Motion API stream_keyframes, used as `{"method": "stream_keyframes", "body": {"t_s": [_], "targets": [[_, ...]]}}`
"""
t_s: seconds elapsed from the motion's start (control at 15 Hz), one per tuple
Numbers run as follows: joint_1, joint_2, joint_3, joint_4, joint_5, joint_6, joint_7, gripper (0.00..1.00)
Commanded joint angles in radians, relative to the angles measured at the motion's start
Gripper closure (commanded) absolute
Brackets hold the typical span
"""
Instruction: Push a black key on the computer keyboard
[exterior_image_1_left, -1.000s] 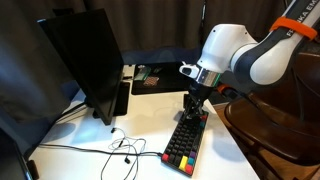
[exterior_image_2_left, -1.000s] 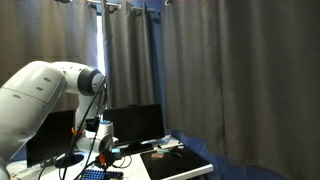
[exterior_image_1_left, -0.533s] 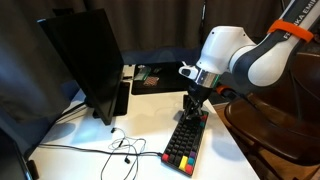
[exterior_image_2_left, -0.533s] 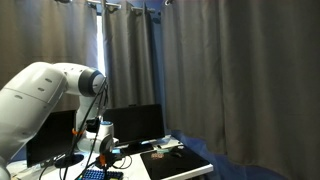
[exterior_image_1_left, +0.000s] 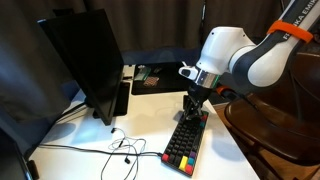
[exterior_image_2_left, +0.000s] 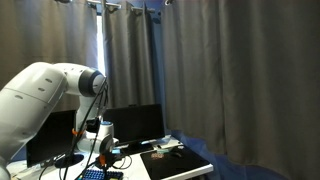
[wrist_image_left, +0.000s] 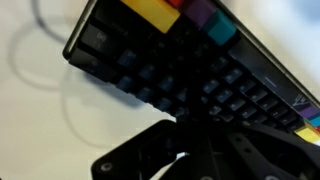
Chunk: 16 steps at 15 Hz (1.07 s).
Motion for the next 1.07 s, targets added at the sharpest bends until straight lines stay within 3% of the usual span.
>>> {"method": "stream_keyframes", "body": {"t_s": [0.0,1.0], "targets": [[0.01,0.029,-0.003,0.025,-0.028,0.002,0.04,1.0],[0.014,0.026,-0.017,0.019,-0.025,-0.014,0.072,1.0]]}}
